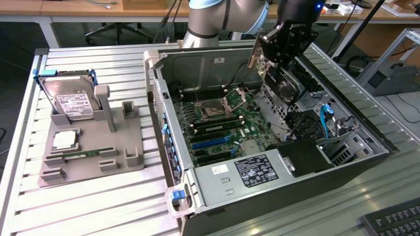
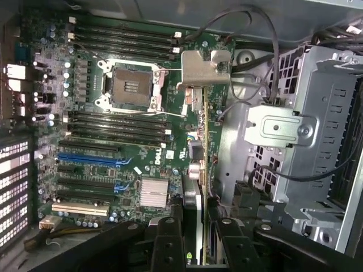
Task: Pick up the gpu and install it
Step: 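Insert the gpu into the slot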
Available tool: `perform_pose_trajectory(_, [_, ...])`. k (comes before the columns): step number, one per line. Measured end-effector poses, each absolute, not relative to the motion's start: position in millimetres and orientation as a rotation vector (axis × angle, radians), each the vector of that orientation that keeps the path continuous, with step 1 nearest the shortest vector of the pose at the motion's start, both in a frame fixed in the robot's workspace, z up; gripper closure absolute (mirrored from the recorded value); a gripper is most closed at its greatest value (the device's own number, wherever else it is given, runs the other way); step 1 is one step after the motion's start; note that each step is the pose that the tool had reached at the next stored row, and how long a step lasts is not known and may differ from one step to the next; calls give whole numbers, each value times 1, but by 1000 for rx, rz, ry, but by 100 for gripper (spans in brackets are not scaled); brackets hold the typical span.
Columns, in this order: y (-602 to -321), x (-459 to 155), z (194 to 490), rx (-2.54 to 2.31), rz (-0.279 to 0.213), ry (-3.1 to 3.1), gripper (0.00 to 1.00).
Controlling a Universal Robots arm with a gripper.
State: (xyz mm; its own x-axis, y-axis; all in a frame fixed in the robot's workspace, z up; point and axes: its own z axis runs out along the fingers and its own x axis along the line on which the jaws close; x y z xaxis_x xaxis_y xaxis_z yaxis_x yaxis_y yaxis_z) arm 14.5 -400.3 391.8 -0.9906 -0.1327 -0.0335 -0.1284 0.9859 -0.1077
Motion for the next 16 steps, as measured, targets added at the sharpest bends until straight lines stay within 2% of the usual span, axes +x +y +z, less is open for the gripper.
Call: perform_pose_trajectory(16, [-400,14,392,-429,-158,3059,73])
